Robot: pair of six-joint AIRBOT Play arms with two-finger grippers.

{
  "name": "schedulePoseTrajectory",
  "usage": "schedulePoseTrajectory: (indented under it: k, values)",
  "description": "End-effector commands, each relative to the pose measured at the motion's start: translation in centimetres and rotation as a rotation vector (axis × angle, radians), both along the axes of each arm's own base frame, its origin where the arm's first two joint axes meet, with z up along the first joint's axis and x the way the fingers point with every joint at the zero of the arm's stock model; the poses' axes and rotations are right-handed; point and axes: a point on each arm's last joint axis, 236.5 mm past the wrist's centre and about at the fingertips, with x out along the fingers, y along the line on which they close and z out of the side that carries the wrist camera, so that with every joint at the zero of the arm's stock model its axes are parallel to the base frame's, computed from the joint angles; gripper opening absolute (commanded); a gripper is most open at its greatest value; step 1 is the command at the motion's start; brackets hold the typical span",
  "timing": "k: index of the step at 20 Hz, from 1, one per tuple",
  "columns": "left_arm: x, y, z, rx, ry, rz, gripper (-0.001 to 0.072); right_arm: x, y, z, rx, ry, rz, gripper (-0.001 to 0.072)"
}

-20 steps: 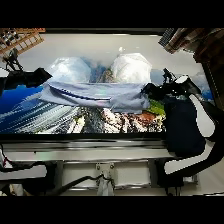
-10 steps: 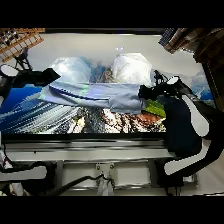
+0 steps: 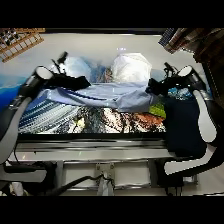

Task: Fold the clothes and pants, and hang the long-sleeved shirts on hangers.

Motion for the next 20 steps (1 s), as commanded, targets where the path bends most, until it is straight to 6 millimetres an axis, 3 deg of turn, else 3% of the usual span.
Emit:
schedulePoseTrajectory:
  k: [1,2,5,12,15,17,20]
  values:
    - [-3.5,-7.2,-1.4,-0.102,0.098,-0.089,0.0183,-0.9,-1.9,3.0,0.001,0.061,-0.018,0.0024]
    - [-4.2,-8.6,-2.7,-0.094,0.120,-0.109,0.0095,-0.9,-2.1,3.8,-0.006,0.069,-0.013,0.0023]
    - [-6.3,-11.6,-5.9,-0.074,0.200,-0.146,0.0030,-1.1,-2.6,6.5,-0.026,0.093,-0.016,0.0023]
    - [-6.8,-18.7,-8.0,-0.072,0.257,-0.232,0.0013,0.4,-3.0,13.0,-0.031,0.049,-0.106,0.0023]
    - [-6.7,-22.0,-7.8,-0.082,0.266,-0.274,0.0012,1.1,-3.1,15.0,-0.022,0.023,-0.157,0.0023]
    - [-6.8,-22.6,-9.2,0.005,0.268,-0.311,0.0012,1.5,-2.9,16.2,-0.006,0.008,-0.188,0.0023]
    - [-5.9,-21.9,-12.0,0.132,0.260,-0.303,0.0013,2.0,-2.7,17.6,0.014,-0.008,-0.222,0.0024]
